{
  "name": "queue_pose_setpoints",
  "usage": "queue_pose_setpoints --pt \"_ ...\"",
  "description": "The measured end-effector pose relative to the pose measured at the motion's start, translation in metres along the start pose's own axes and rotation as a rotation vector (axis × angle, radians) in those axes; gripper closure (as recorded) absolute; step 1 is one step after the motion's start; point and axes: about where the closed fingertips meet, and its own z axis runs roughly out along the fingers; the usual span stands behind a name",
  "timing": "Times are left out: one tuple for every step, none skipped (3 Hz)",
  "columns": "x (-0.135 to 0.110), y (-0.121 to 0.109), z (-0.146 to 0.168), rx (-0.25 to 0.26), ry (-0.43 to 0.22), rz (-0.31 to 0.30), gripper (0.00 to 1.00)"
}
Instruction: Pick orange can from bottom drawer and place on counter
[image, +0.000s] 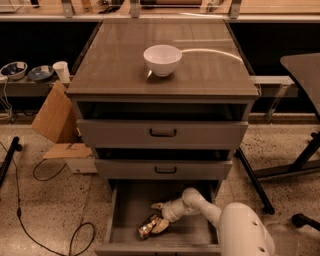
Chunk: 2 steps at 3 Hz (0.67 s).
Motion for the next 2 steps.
queue_pose_setpoints --pt "0.0 0.0 0.0 0.0 0.0 0.0 0.49" --pt "0.0 0.0007 -0.0015 0.0 -0.007 -0.004 0.72"
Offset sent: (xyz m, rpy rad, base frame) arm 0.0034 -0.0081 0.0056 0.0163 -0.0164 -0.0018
